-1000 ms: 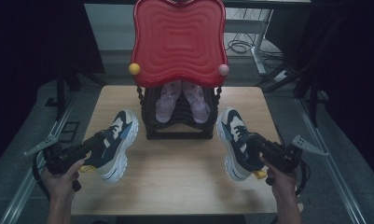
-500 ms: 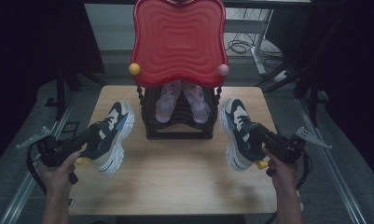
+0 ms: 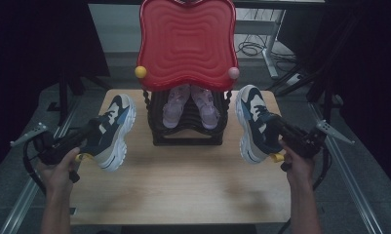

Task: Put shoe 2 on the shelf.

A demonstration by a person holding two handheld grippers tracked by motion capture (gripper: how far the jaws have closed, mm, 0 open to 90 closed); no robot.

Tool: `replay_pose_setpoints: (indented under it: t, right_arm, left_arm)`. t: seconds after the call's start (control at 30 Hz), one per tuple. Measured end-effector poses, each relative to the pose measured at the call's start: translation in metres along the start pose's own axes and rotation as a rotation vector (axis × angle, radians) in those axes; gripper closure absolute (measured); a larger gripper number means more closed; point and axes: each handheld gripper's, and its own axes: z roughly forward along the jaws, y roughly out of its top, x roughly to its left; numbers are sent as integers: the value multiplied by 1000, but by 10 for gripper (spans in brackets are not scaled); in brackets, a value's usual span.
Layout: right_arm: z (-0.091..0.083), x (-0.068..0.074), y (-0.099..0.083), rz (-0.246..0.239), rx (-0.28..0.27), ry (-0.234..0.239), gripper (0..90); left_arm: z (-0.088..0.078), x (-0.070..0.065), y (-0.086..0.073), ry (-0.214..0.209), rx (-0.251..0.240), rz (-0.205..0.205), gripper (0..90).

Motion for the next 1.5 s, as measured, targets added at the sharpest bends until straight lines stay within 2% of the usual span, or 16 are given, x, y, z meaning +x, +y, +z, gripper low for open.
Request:
replay_pose_setpoints:
  t: [0.23, 0.57, 0.9, 1.13, 1.5]
  right_arm:
    - [3, 0, 15, -13, -22, -11, 709]
    - [11, -2, 25, -2, -38, -17, 708]
    - [18, -3, 40, 8, -82, -28, 709]
    - [21, -1, 52, -7, -91, -36, 710]
    - [31, 7, 70, -32, -95, -33, 709]
  left_arm:
    - [3, -1, 12, -6, -20, 4, 762]
    - [7, -1, 24, -14, -29, -12, 762]
    - [14, -6, 41, -6, -47, 5, 763]
    - [18, -10, 53, -8, -53, 18, 763]
    - [26, -15, 72, -18, -93, 18, 763]
